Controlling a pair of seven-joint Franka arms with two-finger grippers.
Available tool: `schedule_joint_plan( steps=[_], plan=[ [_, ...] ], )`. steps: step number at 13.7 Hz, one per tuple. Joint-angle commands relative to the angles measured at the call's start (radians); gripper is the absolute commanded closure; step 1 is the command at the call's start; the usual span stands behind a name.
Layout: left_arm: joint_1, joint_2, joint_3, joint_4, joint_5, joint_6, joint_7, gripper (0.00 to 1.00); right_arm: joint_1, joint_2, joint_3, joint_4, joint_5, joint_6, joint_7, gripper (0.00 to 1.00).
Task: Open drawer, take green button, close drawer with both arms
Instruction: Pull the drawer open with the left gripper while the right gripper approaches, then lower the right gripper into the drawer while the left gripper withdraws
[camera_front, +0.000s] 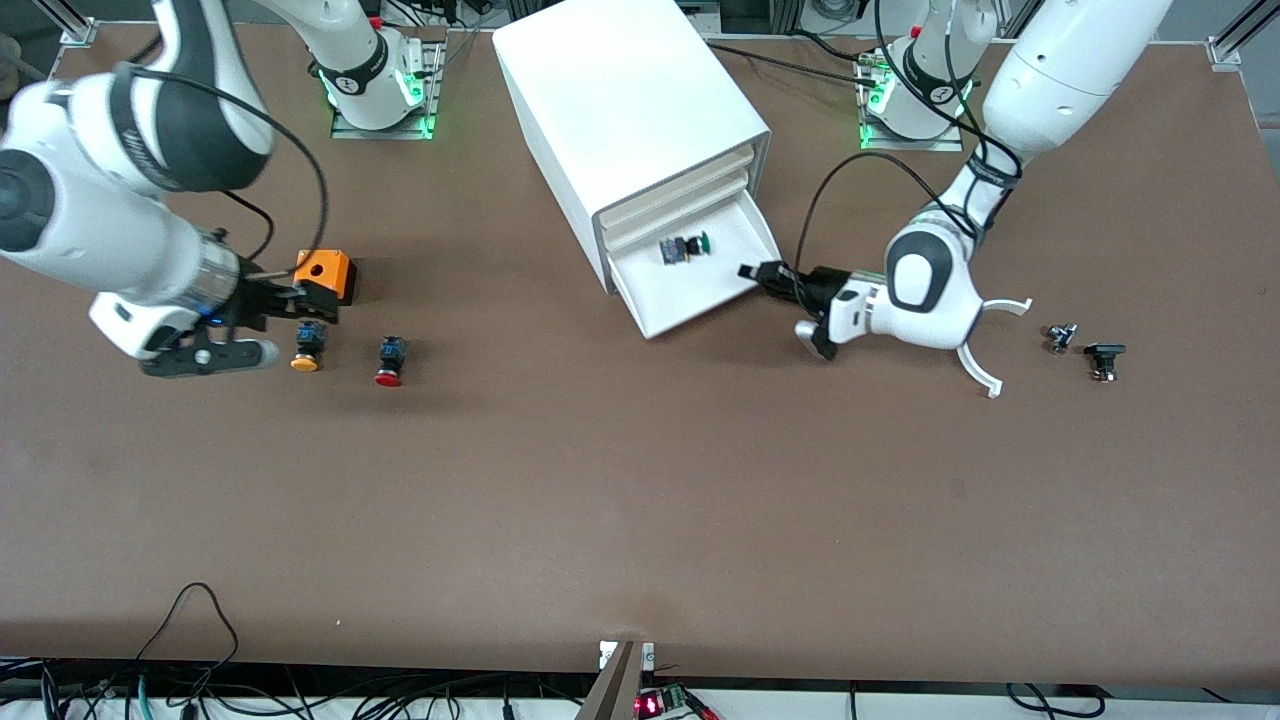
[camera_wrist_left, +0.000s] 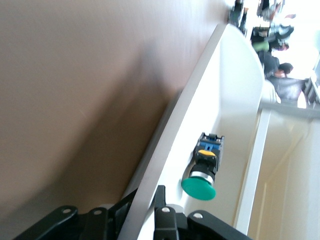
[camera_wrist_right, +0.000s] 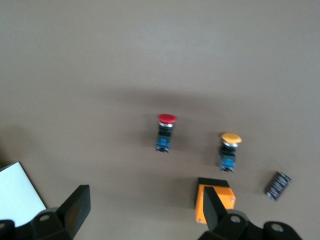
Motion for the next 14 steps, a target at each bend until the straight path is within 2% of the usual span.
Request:
schedule_joint_plan(
  steps=[1,2,3,7,9,11,14],
  plan=[
    [0.005,0.025,0.024,0.055,-0.008,0.103,-0.034,1.00,0.091,0.074,-0.006,0.082,0.012,0.006,-0.010,0.00],
    [0.007,0.023,0.036,0.064,-0.011,0.103,-0.040,0.74,0.103,0.099,-0.002,0.104,0.020,0.010,-0.011,0.00],
    [0.018,0.016,0.049,0.070,-0.019,0.103,-0.034,0.01,0.115,0.123,0.026,0.133,0.021,0.018,-0.013,0.00],
    [0.041,-0.038,0.050,0.071,-0.017,0.104,-0.038,0.00,0.117,0.241,0.205,0.315,0.063,0.024,-0.028,0.00],
    [0.068,-0.093,0.050,0.065,-0.008,0.174,-0.041,0.00,0.118,0.289,0.286,0.380,0.060,0.050,-0.053,0.00],
    [0.106,-0.160,0.050,0.070,-0.014,0.334,-0.041,0.00,0.117,0.315,0.331,0.388,0.061,0.100,-0.103,0.00],
    [0.139,-0.234,0.050,0.076,-0.025,0.359,-0.028,0.00,0.126,0.389,0.379,0.391,0.064,0.246,-0.386,0.00]
  ],
)
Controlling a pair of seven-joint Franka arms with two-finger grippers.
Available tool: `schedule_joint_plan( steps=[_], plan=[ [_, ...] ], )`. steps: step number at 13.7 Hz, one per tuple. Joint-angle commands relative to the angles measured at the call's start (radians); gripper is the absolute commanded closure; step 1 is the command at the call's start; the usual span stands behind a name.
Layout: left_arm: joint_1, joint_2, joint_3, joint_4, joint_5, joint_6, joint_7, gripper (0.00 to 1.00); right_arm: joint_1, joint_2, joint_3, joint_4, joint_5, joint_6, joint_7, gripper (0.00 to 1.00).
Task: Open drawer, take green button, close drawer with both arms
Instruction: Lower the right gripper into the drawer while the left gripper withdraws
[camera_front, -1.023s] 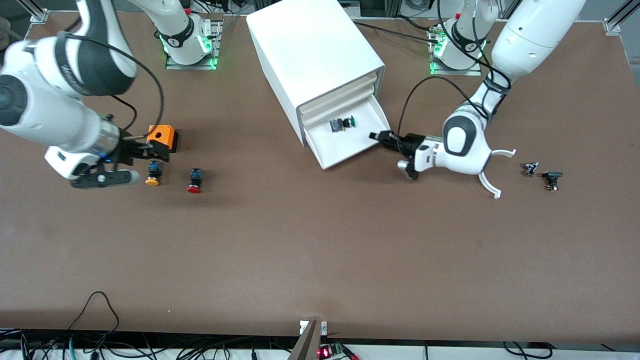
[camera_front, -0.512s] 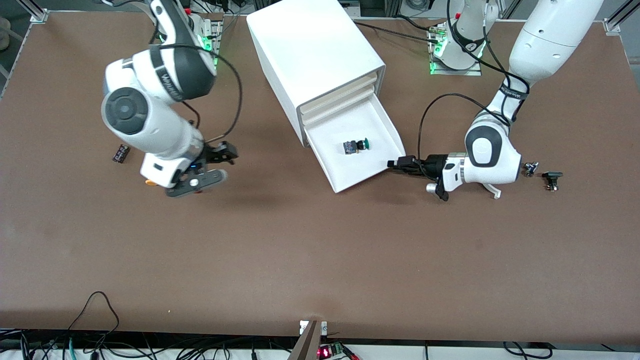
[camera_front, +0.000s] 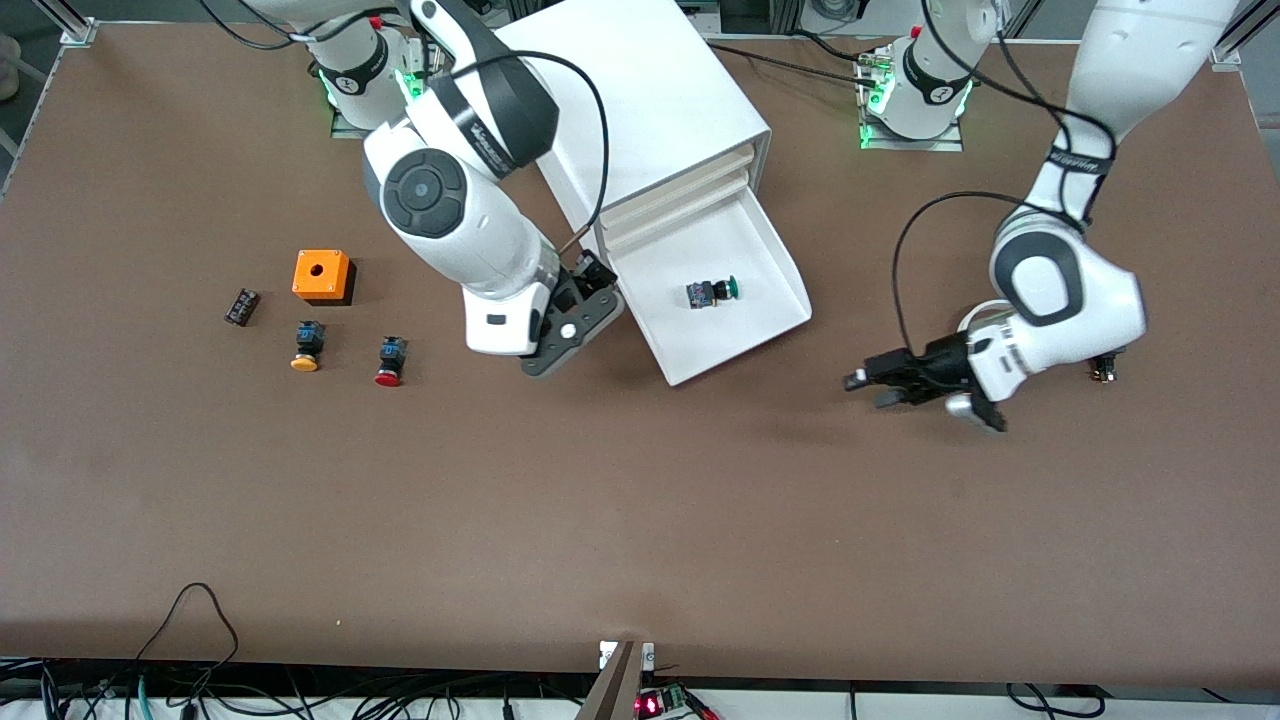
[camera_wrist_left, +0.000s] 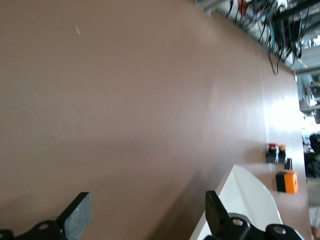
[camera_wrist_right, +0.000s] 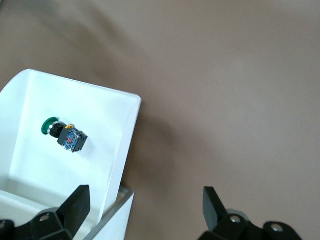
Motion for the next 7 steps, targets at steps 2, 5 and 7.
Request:
schedule_joint_plan(
  steps=[2,5,7],
  plan=[
    [0.017,-0.122,0.010,0.020,0.050,0.014,0.004,0.00,0.033,0.095,0.041,0.052,0.020,0.076,-0.266,0.00],
    [0.025,-0.185,0.099,0.075,0.301,-0.100,-0.005,0.00,0.055,0.120,0.085,0.104,0.017,0.070,-0.406,0.00],
    [0.022,-0.197,0.155,0.177,0.474,-0.231,-0.007,0.00,0.072,0.128,0.086,0.106,0.009,0.067,-0.453,0.00]
  ],
)
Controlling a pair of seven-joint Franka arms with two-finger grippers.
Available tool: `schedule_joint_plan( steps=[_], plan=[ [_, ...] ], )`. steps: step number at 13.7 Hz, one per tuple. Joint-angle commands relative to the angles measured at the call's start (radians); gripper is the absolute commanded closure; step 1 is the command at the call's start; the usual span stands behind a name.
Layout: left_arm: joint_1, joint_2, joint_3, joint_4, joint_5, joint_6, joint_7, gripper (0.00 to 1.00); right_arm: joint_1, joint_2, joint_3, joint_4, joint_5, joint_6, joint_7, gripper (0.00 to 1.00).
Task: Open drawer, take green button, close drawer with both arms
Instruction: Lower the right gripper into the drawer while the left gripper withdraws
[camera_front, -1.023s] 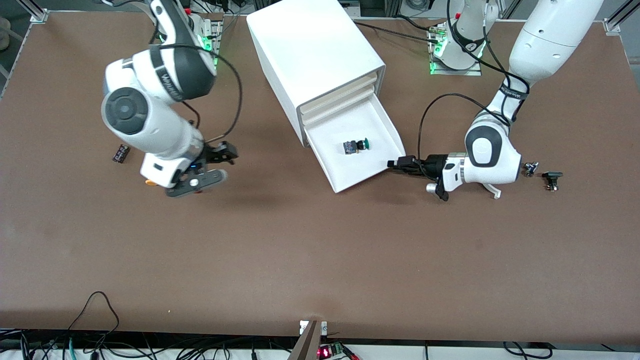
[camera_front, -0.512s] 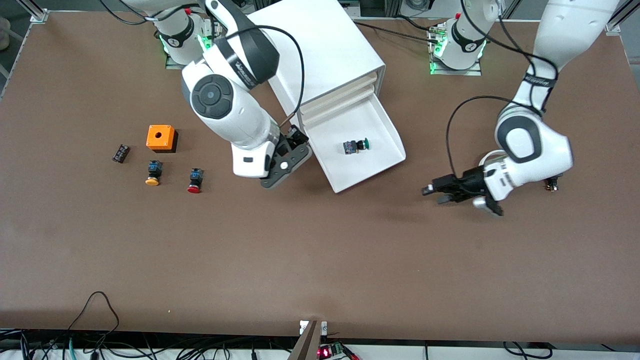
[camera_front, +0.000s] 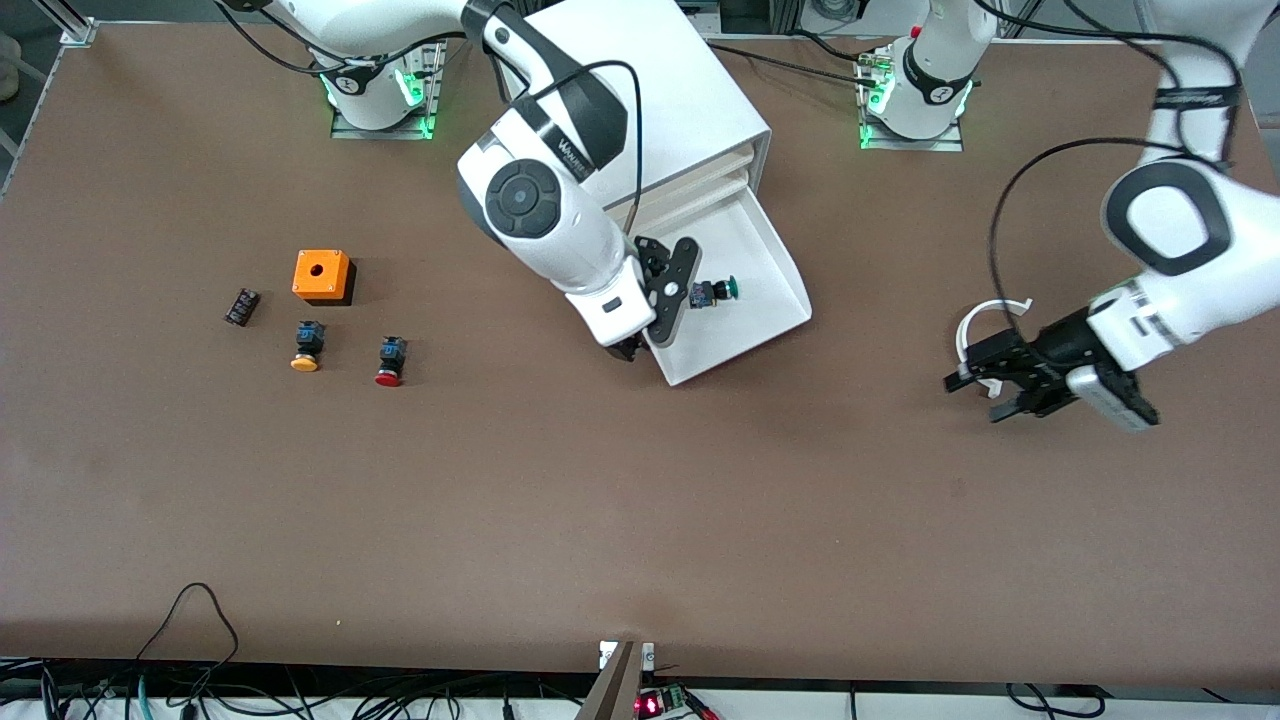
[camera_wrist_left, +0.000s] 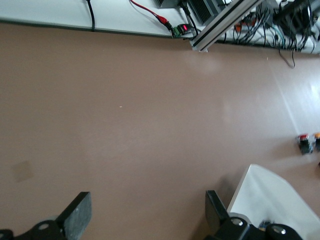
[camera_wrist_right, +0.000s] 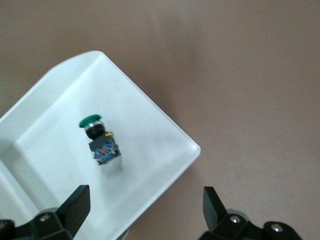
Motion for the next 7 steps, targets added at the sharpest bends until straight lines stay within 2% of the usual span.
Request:
schedule_joint_plan(
  steps=[1,4,7],
  plan=[
    [0.001,-0.018,0.047,0.136,0.238,-0.144,-0.008,0.00,0.022,0.037,0.010,0.045,0.004,-0.019,-0.099,0.00],
    [-0.002,-0.026,0.067,0.279,0.457,-0.298,-0.103,0.00,0.065,0.082,0.009,0.068,-0.051,-0.011,-0.116,0.00],
    [-0.030,-0.041,0.042,0.391,0.699,-0.485,-0.419,0.00,0.105,0.127,0.006,0.093,-0.077,-0.011,-0.115,0.00]
  ],
)
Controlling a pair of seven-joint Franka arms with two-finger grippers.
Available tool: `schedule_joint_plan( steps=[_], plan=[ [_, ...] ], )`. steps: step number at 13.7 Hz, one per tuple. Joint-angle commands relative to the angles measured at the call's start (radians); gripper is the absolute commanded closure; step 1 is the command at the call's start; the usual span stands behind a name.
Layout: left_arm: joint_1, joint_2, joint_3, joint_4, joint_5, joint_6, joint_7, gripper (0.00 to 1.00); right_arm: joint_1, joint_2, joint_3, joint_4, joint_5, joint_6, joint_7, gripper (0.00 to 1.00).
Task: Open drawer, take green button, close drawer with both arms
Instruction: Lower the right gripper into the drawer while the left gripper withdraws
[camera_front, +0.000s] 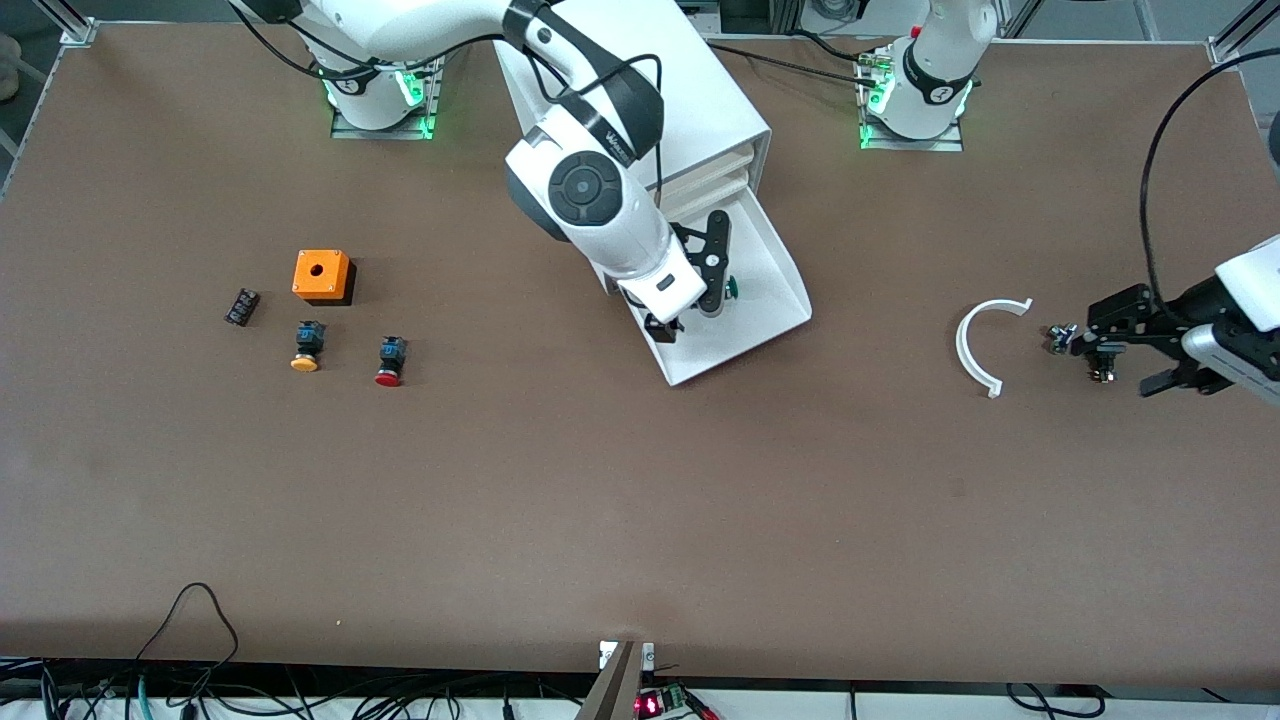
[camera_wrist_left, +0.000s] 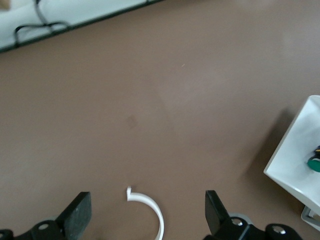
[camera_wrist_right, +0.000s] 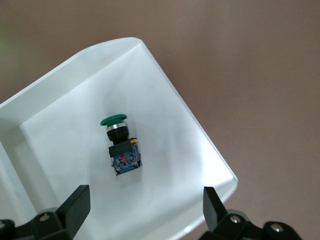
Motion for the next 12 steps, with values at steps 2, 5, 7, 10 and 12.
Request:
schedule_joint_plan(
  steps=[2,5,7,10,12],
  plan=[
    [-0.087,-0.045,-0.014,0.091,0.219,-0.206,-0.427,0.00,0.040,0.071,-0.004,0.081,-0.036,-0.015,-0.021,0.00],
    [-0.098,-0.073,-0.005,0.087,0.230,-0.245,-0.544,0.00,0.067,0.105,-0.002,0.083,-0.099,-0.009,-0.024,0.00],
    [-0.098,-0.076,-0.003,0.087,0.229,-0.260,-0.550,0.00,0.089,0.130,-0.004,0.104,-0.122,-0.009,-0.024,0.00],
    [-0.096,-0.076,0.000,0.087,0.224,-0.263,-0.582,0.00,0.103,0.141,-0.004,0.104,-0.167,-0.009,-0.029,0.01],
    [-0.096,-0.076,0.003,0.085,0.220,-0.260,-0.591,0.00,0.116,0.145,-0.004,0.104,-0.185,-0.010,-0.029,0.01]
  ],
)
